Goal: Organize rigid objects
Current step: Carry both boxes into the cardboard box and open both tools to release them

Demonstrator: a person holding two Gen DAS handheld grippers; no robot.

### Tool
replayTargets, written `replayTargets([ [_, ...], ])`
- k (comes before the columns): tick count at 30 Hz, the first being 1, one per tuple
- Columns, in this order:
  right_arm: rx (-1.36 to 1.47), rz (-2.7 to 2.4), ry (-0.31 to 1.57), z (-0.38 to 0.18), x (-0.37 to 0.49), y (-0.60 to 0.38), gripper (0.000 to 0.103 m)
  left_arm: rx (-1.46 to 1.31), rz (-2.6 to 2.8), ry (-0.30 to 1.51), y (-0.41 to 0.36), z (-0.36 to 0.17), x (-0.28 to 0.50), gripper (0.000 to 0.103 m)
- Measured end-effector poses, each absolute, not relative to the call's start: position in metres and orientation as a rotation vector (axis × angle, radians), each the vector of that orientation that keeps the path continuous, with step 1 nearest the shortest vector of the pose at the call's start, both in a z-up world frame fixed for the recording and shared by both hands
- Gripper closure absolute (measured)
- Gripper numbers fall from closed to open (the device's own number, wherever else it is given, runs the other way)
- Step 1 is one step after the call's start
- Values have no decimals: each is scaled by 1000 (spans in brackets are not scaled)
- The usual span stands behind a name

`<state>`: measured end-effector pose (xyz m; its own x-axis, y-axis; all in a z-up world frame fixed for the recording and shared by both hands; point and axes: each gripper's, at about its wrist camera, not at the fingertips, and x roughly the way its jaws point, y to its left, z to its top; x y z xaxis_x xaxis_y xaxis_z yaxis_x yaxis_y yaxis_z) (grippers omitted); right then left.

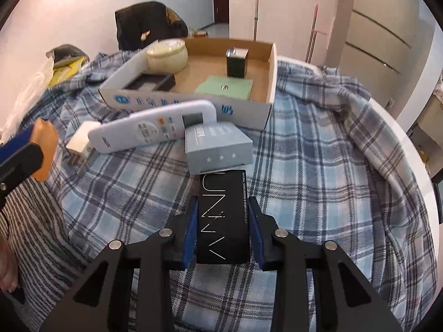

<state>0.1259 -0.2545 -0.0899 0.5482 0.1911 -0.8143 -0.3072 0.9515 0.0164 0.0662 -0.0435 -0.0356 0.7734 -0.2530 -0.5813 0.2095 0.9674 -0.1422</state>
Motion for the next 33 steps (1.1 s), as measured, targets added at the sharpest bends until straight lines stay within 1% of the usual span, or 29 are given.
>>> replayTargets([
  [5,-101,298,893,-80,121,-258,71,-65,-250,628,-43,-34,64,41],
  [13,-92,299,755,-57,107,-256,71,-53,-246,622,-44,-33,64,41],
  [18,-59,294,737,-46,105,-262,71,-42,-221,603,-44,-27,61,41],
  [22,-55,274,712,-28,99,-265,71,-69,-205,562,-34,-7,53,41],
  [26,-55,265,692,-6,95,-267,71,-69,-196,529,-26,25,50,41],
  [29,-22,266,688,10,98,-269,71,-54,-191,517,-27,48,55,41],
  [33,2,247,660,38,115,-267,71,-9,-160,450,-35,78,75,41],
])
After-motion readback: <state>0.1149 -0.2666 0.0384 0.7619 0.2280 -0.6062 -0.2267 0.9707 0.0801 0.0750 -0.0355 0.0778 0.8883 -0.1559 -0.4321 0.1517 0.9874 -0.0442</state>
